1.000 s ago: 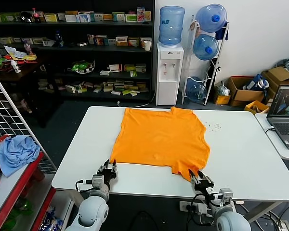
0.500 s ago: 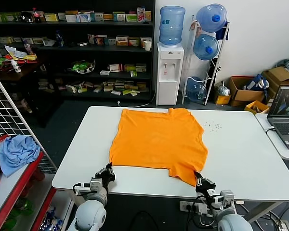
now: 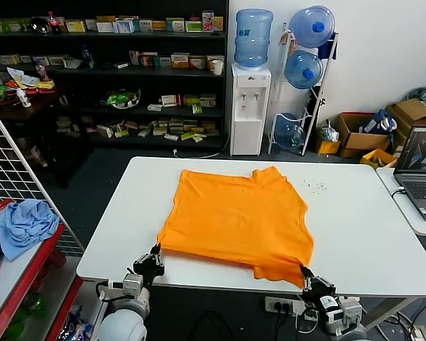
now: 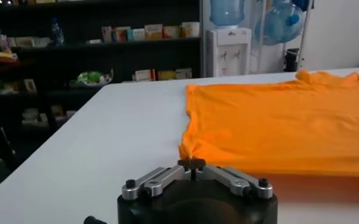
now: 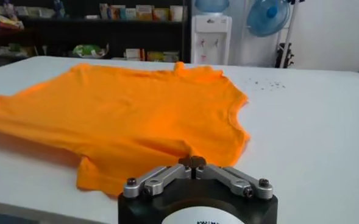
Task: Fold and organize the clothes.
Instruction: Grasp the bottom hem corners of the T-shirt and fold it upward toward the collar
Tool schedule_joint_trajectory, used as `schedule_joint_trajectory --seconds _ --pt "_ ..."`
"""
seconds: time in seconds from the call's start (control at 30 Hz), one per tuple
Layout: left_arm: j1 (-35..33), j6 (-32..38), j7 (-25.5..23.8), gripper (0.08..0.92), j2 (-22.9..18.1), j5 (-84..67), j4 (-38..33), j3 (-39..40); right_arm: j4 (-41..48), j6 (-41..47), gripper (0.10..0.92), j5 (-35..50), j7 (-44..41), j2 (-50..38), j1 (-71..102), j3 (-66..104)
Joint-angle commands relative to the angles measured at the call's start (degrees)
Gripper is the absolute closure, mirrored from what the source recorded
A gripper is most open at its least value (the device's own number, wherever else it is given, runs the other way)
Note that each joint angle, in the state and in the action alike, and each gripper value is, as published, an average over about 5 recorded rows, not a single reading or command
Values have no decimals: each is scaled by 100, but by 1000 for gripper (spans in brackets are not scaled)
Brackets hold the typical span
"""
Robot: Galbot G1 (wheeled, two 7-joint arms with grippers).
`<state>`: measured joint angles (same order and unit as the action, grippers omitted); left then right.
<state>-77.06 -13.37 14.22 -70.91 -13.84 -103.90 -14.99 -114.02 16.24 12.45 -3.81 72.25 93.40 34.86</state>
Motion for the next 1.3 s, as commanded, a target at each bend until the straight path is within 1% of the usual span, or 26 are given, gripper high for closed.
schedule_joint_trajectory --seconds 0.03,0.23,0.4,0.73,0.93,1.13,1.23,1.3 --pt "-308 101 8 902 120 127 -386 16 -513 -22 901 -226 166 -89 465 153" --pt "125 367 -4 902 -176 477 31 114 56 -445 901 -366 131 -173 -143 65" --pt "565 402 21 902 -356 520 552 173 578 -694 901 -356 142 -298 -786 -82" --pt "1275 398 78 902 -462 498 1373 324 1584 -949 901 -268 130 -489 -1904 -503" --pt "1534 389 104 902 -481 508 1595 371 2019 -922 901 -236 132 -482 -2422 -740" --pt "1664 402 73 902 -516 478 1669 409 2250 -728 898 -123 123 -432 -2692 -887" --pt "1654 475 54 888 -527 441 1650 458 2279 -550 852 -42 113 -401 -2733 -919" --pt "1607 540 48 856 -520 431 1610 494 2243 -414 792 62 102 -397 -2712 -925"
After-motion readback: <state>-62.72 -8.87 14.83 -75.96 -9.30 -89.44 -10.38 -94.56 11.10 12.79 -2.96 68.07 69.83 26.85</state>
